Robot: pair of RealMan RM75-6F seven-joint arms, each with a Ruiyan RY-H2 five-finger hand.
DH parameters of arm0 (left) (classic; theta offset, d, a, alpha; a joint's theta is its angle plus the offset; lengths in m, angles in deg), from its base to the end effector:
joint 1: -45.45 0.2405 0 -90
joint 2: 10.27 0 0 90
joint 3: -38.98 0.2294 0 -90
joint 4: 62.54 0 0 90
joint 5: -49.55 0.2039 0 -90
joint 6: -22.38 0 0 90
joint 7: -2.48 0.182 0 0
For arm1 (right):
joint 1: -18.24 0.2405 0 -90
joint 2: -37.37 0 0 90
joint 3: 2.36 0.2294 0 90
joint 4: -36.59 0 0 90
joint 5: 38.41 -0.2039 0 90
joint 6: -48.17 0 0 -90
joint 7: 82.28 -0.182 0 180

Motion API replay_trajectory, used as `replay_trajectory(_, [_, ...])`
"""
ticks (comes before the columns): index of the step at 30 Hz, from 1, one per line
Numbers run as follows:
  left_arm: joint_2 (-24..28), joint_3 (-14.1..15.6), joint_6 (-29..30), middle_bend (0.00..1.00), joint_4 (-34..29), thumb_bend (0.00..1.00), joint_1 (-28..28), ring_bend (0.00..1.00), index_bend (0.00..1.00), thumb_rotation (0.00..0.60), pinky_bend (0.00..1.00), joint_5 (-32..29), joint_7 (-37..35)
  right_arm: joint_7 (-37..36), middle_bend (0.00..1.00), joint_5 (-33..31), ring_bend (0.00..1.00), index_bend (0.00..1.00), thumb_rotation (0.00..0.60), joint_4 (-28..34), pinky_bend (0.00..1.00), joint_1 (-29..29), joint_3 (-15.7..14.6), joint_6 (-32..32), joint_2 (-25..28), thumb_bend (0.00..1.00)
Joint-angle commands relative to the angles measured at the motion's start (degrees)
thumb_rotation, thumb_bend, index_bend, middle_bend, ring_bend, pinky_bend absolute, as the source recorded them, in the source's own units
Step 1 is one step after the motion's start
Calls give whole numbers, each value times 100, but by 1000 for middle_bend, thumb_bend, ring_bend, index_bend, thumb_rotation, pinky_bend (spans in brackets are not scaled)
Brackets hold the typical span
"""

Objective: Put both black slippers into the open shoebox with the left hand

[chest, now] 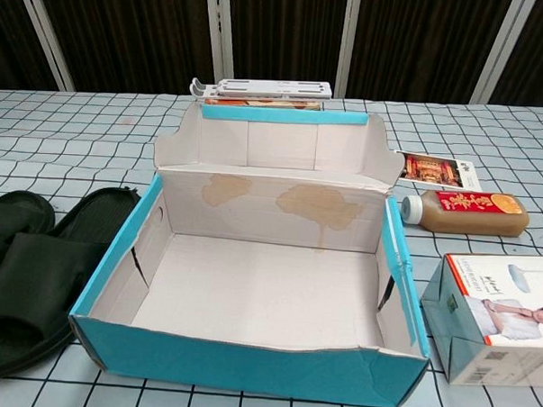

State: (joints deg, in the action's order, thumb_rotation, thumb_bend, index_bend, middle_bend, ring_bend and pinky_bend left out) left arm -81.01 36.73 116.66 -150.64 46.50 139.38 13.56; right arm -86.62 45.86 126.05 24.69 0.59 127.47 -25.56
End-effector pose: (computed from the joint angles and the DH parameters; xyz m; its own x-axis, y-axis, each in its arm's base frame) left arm -0.2868 0.1836 0.1457 0.5334 -0.1010 0.8398 0.8456 0.0415 -0.5321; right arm -0.3025 -0.2253 0.1510 0.3863 -0.0831 0.9186 -0.9216 0.0066 0.3881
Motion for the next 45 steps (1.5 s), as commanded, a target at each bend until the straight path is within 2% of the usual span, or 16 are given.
replay_trajectory(1, [6, 4, -5, 42, 1, 175, -2, 8, 0, 600, 103, 5, -4, 21, 252, 5, 295, 259, 600, 13, 323, -5, -7, 7, 1, 234])
replay_trajectory(18, [39, 46, -158, 41, 4, 172, -94, 8, 0, 600, 103, 58, -119, 131, 252, 8, 295, 259, 600, 115, 323, -77, -35, 102, 41, 234])
replay_trajectory(25, [29, 195, -347, 65, -173, 131, -337, 7, 0, 600, 103, 567, -86, 30, 252, 49, 295, 259, 600, 128, 323, -129, -50, 181, 88, 233])
replay_trajectory(35, [-315, 187, -1477, 63, -652, 119, -909, 7, 0, 600, 103, 357, 880, -153, 252, 35, 295, 259, 600, 52, 323, -113, -31, 138, 98, 233])
replay_trajectory(45, [-894, 353, -2184, 63, -568, 95, -1180, 7, 0, 600, 103, 117, 1526, -378, 252, 77, 295, 259, 600, -22, 323, -136, -30, 180, 129, 233])
